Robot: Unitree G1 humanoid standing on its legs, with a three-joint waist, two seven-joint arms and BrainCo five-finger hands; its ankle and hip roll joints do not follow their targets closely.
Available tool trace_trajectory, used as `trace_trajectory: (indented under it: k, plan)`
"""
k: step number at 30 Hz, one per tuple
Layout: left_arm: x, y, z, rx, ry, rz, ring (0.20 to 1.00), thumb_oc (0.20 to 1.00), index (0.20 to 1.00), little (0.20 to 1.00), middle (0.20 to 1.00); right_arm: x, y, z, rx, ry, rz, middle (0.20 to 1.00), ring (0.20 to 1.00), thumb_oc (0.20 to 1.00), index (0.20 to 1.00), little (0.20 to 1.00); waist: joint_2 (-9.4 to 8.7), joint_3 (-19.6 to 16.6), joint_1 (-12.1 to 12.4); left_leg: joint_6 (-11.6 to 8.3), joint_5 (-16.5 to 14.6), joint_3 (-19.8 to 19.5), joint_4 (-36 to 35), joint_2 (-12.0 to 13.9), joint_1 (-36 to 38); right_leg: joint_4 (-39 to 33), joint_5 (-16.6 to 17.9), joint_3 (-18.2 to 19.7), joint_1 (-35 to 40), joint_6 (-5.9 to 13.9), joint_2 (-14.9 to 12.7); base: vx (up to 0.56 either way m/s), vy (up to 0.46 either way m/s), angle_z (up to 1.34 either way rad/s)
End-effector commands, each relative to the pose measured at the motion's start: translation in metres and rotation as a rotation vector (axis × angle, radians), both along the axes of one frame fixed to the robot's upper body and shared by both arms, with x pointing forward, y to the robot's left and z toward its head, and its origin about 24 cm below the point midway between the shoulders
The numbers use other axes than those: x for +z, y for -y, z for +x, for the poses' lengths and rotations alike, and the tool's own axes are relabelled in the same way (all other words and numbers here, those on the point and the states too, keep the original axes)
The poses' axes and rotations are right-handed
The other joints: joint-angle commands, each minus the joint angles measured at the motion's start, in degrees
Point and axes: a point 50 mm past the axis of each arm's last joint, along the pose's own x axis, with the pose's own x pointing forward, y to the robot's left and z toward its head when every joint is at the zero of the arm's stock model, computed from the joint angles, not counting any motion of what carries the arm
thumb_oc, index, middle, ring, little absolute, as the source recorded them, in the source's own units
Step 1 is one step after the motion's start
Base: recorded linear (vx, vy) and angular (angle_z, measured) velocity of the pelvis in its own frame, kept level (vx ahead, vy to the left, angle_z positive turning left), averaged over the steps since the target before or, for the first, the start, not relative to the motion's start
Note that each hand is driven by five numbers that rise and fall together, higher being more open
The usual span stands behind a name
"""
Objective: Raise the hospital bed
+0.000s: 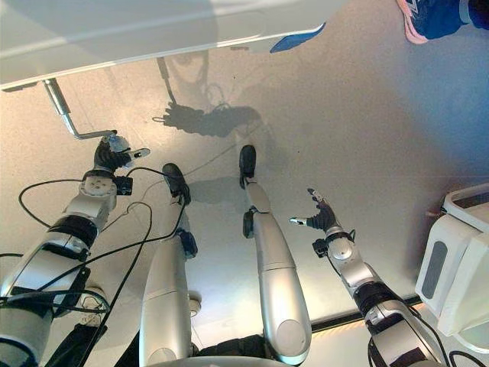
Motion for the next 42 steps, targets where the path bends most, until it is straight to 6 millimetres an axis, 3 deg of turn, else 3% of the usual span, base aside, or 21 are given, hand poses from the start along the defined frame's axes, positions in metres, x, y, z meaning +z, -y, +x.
trace_trajectory:
  k: [1, 19, 20, 21, 22, 23, 27, 28, 30, 31, 33, 35, 36, 38, 39, 40, 42]
  plan:
    - [0.002, -0.007, -0.001, 0.018, -0.005, -0.005, 1.0, 1.0, 1.0, 1.0, 1.0, -0.007, -0.003, -0.006, 0.021, -0.03, -0.004, 1.0, 1.0, 1.0, 1.0, 1.0, -3.37, -0.4, 0.7, -1.3, 0.3, -0.9, 3.9, -0.5, -3.2, -3.3, 4.3, 1.7, 0.9, 7.61, 0.5, 0.0, 0.0, 0.0]
    - [0.016, -0.025, -0.002, 0.073, 0.0, 0.043, 1.0, 1.0, 1.0, 1.0, 1.0, -0.009, -0.004, -0.01, 0.037, -0.034, 0.004, 1.0, 1.0, 1.0, 1.0, 1.0, -4.5, -0.4, 0.0, -0.88, -0.7, -1.3, 6.2, -0.1, -5.6, -2.1, 4.0, 1.6, -0.8, 7.56, 0.6, 0.0, 0.0, 0.0]
    - [0.015, -0.026, -0.003, 0.076, -0.004, 0.046, 0.517, 0.517, 0.517, 0.517, 0.517, -0.009, -0.004, -0.01, 0.036, -0.035, 0.004, 1.0, 1.0, 1.0, 1.0, 1.0, -4.51, -0.4, 0.0, -0.81, -0.8, -1.3, 6.4, -0.2, -5.6, -2.1, 3.9, 1.6, -0.8, 7.52, 0.7, 0.0, 0.0, 0.0]
    - [0.014, -0.026, -0.003, 0.074, -0.007, 0.047, 0.416, 0.416, 0.416, 0.416, 0.416, -0.009, -0.004, -0.01, 0.038, -0.034, 0.005, 1.0, 1.0, 1.0, 1.0, 1.0, -4.56, -0.4, 0.0, -0.79, -0.9, -1.3, 6.6, -0.1, -5.7, -2.0, 3.9, 1.6, -0.8, 7.53, 0.6, 0.0, 0.0, 0.0]
    - [0.014, -0.024, -0.002, 0.07, -0.005, 0.045, 0.247, 0.247, 0.247, 0.247, 0.247, -0.009, -0.005, -0.01, 0.041, -0.033, 0.005, 1.0, 1.0, 1.0, 1.0, 1.0, -4.54, -0.4, 0.0, -0.78, -1.0, -1.3, 6.7, -0.1, -5.7, -1.9, 3.9, 1.6, -0.8, 7.54, 0.6, 0.0, 0.0, 0.0]
    - [0.014, -0.024, -0.002, 0.07, -0.005, 0.045, 0.2, 0.2, 0.2, 0.2, 0.2, -0.009, -0.005, -0.011, 0.041, -0.033, 0.005, 1.0, 1.0, 1.0, 1.0, 1.0, -4.54, -0.4, 0.0, -0.78, -1.0, -1.3, 6.7, -0.1, -5.7, -1.9, 3.9, 1.6, -0.8, 7.54, 0.6, 0.0, 0.0, 0.0]
    - [0.014, -0.021, -0.001, 0.062, -0.001, 0.042, 0.2, 0.2, 0.2, 0.2, 0.2, -0.01, -0.005, -0.011, 0.043, -0.035, 0.003, 1.0, 1.0, 1.0, 1.0, 1.0, -4.41, -0.4, 0.0, -0.7, -1.2, -1.2, 7.0, 0.0, -5.8, -1.6, 3.8, 1.8, -1.0, 7.44, 0.6, 0.01, 0.002, 0.0]
    - [0.013, -0.022, -0.002, 0.063, -0.004, 0.041, 0.2, 0.2, 0.2, 0.2, 0.2, -0.011, -0.004, -0.013, 0.042, -0.039, 0.002, 1.0, 1.0, 1.0, 1.0, 1.0, -4.16, -0.4, 0.3, -1.11, -3.0, -1.5, 7.1, 0.4, -4.7, -1.3, 2.2, 1.9, 0.0, 7.82, 1.0, 0.0, 0.0, 0.0]
    - [0.015, -0.019, 0.0, 0.057, 0.005, 0.043, 0.2, 0.2, 0.2, 0.2, 0.2, -0.01, -0.004, -0.012, 0.044, -0.037, 0.002, 1.0, 1.0, 1.0, 1.0, 1.0, -4.38, -0.4, 0.0, -0.69, -1.2, -1.1, 7.0, 0.0, -5.8, -1.7, 3.7, 1.8, -1.0, 7.47, 0.7, 0.0, 0.0, 0.0]
    - [0.014, -0.019, -0.001, 0.057, 0.001, 0.042, 0.2, 0.2, 0.2, 0.2, 0.2, -0.011, -0.004, -0.013, 0.043, -0.042, 0.001, 1.0, 1.0, 1.0, 1.0, 1.0, -4.17, -0.4, 0.3, -1.09, -3.0, -1.5, 7.1, 0.4, -4.7, -1.4, 2.2, 2.0, 0.0, 7.88, 1.0, 0.05, -0.003, -0.02]
    - [0.016, -0.018, 0.0, 0.051, 0.013, 0.042, 0.2, 0.2, 0.2, 0.2, 0.2, -0.01, -0.004, -0.012, 0.044, -0.035, 0.002, 1.0, 1.0, 1.0, 1.0, 1.0, -4.34, -0.4, 0.1, -0.69, -1.2, -1.1, 6.8, 0.0, -5.7, -1.8, 3.8, 1.9, -1.0, 7.5, 0.7, -0.03, 0.0, -0.01]
    - [0.015, -0.016, 0.001, 0.047, 0.011, 0.037, 0.2, 0.2, 0.2, 0.2, 0.2, -0.01, -0.004, -0.013, 0.043, -0.039, 0.002, 1.0, 1.0, 1.0, 1.0, 1.0, -4.04, -0.4, 0.4, -1.09, -2.8, -1.5, 6.9, 0.3, -4.7, -1.4, 2.3, 2.0, -0.1, 7.9, 1.0, 0.0, 0.0, 0.0]
    - [0.016, -0.016, 0.001, 0.047, 0.016, 0.037, 0.2, 0.2, 0.2, 0.2, 0.2, -0.009, -0.004, -0.012, 0.043, -0.034, 0.003, 1.0, 1.0, 1.0, 1.0, 1.0, -4.24, -0.4, 0.1, -0.68, -1.1, -1.0, 6.8, 0.0, -5.8, -1.8, 3.8, 1.9, -1.1, 7.49, 0.6, 0.0, -0.001, -0.03]
    - [0.015, -0.016, 0.001, 0.044, 0.014, 0.036, 0.2, 0.2, 0.2, 0.2, 0.2, -0.01, -0.004, -0.013, 0.045, -0.039, 0.0, 1.0, 1.0, 1.0, 1.0, 1.0, -3.94, -0.4, 0.5, -1.12, -2.7, -1.5, 6.8, 0.4, -4.7, -1.4, 2.3, 2.0, -0.1, 7.9, 1.0, 0.0, -0.004, -0.02]
    - [0.016, -0.016, 0.001, 0.044, 0.019, 0.037, 0.2, 0.2, 0.2, 0.2, 0.2, -0.009, -0.004, -0.012, 0.045, -0.034, 0.001, 1.0, 1.0, 1.0, 1.0, 1.0, -4.15, -0.4, 0.2, -0.71, -1.0, -1.1, 6.7, 0.1, -5.9, -1.8, 3.8, 1.9, -1.1, 7.48, 0.6, 0.05, -0.01, -0.02]
    - [0.015, -0.013, 0.002, 0.037, 0.016, 0.035, 0.2, 0.2, 0.2, 0.2, 0.2, -0.011, -0.004, -0.013, 0.044, -0.041, -0.001, 1.0, 1.0, 1.0, 1.0, 1.0, -3.88, -0.4, 0.5, -1.12, -2.6, -1.5, 6.9, 0.4, -4.8, -1.5, 2.4, 2.0, -0.1, 7.85, 1.0, -0.06, 0.001, 0.0]
    - [0.017, -0.013, 0.003, 0.033, 0.022, 0.039, 0.2, 0.2, 0.2, 0.2, 0.2, -0.01, -0.004, -0.012, 0.044, -0.036, -0.002, 1.0, 1.0, 1.0, 1.0, 1.0, -4.07, -0.4, 0.3, -0.7, -0.9, -1.1, 6.8, 0.0, -6.0, -1.8, 3.9, 1.8, -1.1, 7.43, 0.6, 0.0, 0.0, 0.0]
